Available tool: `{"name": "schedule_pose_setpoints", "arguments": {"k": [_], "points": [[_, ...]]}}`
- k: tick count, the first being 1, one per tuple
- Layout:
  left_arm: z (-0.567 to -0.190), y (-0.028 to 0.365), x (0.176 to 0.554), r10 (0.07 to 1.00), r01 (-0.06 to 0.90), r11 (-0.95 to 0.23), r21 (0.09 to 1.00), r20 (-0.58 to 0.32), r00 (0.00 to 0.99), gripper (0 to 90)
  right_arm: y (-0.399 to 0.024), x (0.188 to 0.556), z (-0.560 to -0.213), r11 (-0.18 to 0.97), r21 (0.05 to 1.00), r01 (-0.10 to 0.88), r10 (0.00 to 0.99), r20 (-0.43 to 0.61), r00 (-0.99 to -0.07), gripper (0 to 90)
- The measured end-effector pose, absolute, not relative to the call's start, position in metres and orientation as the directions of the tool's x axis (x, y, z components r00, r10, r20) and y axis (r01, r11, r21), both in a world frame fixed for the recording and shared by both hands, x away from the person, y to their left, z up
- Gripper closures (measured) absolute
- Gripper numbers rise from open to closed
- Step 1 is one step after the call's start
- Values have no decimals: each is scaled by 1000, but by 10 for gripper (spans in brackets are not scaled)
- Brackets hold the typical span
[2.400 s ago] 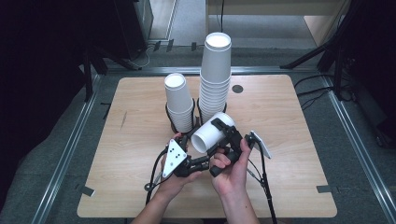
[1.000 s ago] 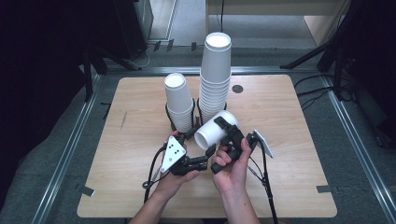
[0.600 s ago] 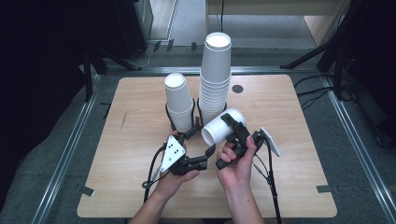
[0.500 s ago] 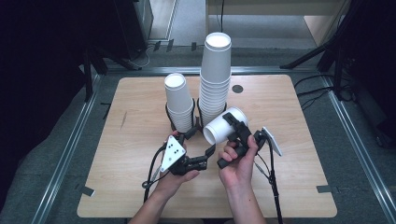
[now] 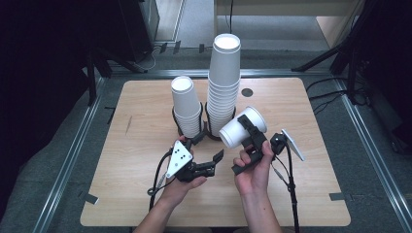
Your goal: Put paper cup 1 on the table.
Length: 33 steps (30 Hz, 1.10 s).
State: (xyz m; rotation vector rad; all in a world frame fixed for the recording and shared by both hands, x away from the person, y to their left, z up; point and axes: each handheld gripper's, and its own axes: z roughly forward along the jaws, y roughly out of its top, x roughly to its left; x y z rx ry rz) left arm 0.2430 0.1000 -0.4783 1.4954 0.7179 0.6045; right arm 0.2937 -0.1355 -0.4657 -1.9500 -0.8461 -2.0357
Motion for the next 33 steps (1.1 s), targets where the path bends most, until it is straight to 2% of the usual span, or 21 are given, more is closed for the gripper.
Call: {"name": "schedule_pose_setpoints", "arguments": {"k": [6,11,14,18,22,25,29,33], "points": [[-478,102,244,749,76,8,997,-56,660,179,-138,292,-460,-798,374,472,363,924,-119,147],[-478,102,244,751,78,8,997,-58,658,179,-142,291,-457,-794,416,443,406,905,-123,147],[-478,102,244,751,81,9,997,-60,657,179,-145,290,-455,-784,451,426,433,890,-145,147],[-478,103,245,752,87,8,996,-63,656,178,-144,287,-449,-737,561,378,535,825,-182,148],[-478,102,245,751,89,9,996,-66,657,176,-144,284,-443,-719,609,336,560,793,-238,148],[-478,103,245,753,90,10,996,-67,655,175,-144,284,-438,-679,672,297,619,741,-262,148],[-479,105,246,756,97,14,995,-74,650,173,-144,284,-432,-572,791,218,742,612,-275,148],[-479,106,246,757,97,14,995,-74,650,172,-144,285,-429,-505,849,156,805,529,-270,148]]}}
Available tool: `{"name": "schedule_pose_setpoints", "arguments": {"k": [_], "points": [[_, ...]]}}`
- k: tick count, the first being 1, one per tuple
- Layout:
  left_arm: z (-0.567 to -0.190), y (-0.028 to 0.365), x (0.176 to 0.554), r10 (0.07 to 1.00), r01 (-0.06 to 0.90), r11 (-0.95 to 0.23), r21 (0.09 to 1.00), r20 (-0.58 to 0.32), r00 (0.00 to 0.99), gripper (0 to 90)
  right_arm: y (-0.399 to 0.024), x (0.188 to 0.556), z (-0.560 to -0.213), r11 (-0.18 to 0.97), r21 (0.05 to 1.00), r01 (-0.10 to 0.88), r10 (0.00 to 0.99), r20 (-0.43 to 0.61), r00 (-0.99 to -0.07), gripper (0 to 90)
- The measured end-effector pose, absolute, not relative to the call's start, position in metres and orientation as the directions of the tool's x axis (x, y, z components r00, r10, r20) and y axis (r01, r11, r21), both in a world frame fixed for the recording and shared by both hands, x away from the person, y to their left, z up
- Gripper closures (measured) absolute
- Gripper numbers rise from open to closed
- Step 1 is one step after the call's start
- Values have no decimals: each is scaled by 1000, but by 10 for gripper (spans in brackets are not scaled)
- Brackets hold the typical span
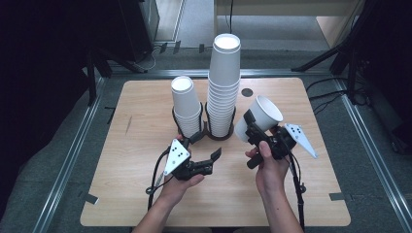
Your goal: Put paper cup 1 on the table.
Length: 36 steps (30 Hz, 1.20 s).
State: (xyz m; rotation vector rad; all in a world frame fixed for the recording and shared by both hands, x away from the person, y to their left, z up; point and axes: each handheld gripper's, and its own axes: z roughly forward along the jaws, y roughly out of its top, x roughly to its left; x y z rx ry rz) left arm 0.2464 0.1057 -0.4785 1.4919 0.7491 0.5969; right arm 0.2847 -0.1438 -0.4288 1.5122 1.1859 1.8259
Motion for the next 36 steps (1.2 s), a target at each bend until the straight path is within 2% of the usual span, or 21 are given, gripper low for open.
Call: {"name": "schedule_pose_setpoints", "arguments": {"k": [10,17,22,28,36], "points": [[-480,109,248,775,102,27,994,-86,627,172,-153,292,-428,-329,942,67,907,335,-257,148],[-481,109,250,775,117,29,993,-96,624,157,-155,301,-435,-212,976,-42,956,198,-215,147],[-481,110,251,775,122,30,992,-100,623,152,-156,306,-440,-174,981,-80,962,153,-225,148],[-481,111,251,777,127,37,991,-108,620,151,-159,317,-446,-132,987,-89,974,113,-194,149],[-481,115,254,785,129,37,991,-108,610,151,-171,338,-459,-145,987,-63,975,132,-180,148]]}}
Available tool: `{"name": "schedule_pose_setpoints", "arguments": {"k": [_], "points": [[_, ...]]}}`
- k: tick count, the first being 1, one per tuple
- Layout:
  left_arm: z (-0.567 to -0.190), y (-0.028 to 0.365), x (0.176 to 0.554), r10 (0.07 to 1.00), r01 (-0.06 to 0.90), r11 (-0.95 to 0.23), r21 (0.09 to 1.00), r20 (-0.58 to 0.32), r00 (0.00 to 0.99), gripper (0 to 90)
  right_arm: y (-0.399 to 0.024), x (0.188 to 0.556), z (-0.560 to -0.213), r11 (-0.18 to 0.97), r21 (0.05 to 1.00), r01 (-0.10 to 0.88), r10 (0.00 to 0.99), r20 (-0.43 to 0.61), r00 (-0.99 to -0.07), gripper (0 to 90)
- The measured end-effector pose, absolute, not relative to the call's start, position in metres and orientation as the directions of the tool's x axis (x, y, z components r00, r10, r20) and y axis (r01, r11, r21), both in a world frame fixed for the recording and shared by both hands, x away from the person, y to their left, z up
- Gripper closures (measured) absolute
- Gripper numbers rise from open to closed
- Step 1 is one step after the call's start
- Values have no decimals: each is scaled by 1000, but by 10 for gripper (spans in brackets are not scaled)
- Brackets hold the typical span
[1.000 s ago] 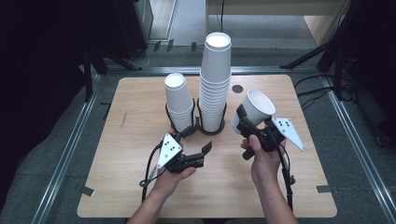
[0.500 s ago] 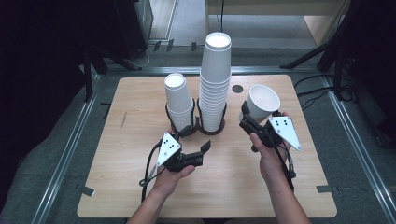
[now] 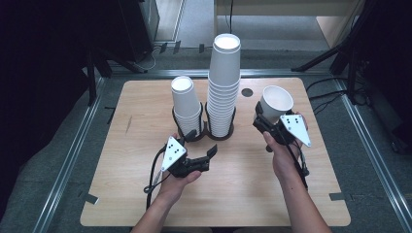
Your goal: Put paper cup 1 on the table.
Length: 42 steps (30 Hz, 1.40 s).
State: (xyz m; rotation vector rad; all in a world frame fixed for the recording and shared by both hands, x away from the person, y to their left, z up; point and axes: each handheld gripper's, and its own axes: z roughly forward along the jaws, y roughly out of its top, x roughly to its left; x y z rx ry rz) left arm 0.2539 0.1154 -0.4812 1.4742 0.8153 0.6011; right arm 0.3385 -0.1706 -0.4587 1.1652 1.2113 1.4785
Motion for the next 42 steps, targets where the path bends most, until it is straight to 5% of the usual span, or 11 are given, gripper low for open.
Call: {"name": "schedule_pose_setpoints", "arguments": {"k": [21,42], "points": [[-481,123,258,795,148,56,987,-133,592,147,-185,399,-494,-114,993,39,988,118,-99,143],[-480,123,259,800,160,49,986,-134,585,147,-183,416,-515,-79,989,124,990,93,-109,140]]}}
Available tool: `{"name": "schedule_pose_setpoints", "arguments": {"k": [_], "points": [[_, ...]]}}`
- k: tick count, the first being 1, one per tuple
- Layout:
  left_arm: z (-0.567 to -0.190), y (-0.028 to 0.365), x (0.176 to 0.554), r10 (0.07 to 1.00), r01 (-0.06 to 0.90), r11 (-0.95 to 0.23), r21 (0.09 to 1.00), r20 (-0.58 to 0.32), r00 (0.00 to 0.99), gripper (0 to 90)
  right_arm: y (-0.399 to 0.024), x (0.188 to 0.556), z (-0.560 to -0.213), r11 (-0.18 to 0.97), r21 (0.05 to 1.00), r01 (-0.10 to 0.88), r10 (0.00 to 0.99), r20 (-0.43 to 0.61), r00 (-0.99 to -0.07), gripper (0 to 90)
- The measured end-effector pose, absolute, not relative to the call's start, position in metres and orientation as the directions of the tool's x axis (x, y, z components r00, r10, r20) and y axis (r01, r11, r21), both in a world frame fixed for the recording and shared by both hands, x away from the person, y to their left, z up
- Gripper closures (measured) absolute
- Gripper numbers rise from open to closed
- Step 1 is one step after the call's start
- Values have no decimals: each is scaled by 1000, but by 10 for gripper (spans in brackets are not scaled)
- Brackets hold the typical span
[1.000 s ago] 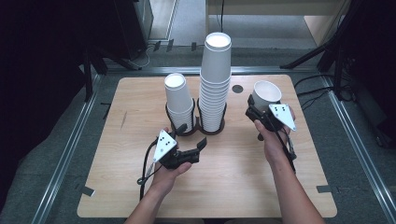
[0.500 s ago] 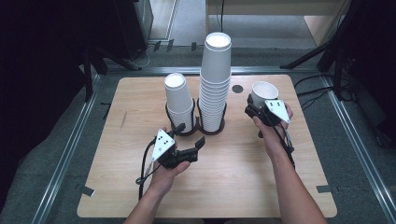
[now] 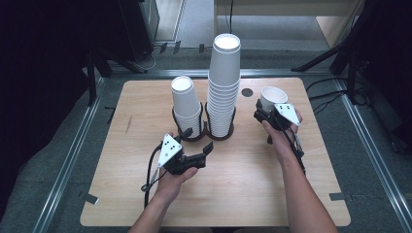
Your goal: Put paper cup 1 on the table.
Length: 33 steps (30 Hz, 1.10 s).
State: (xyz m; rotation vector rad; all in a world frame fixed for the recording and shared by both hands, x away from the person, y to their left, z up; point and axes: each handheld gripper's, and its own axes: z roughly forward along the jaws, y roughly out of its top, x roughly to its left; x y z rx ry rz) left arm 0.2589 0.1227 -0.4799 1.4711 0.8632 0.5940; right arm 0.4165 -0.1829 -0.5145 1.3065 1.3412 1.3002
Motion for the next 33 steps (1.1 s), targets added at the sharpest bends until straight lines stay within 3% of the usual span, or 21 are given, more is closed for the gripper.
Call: {"name": "schedule_pose_setpoints", "arguments": {"k": [33], "points": [[-480,124,260,795,178,44,983,-143,590,147,-177,420,-529,24,983,181,991,0,-132,137]]}}
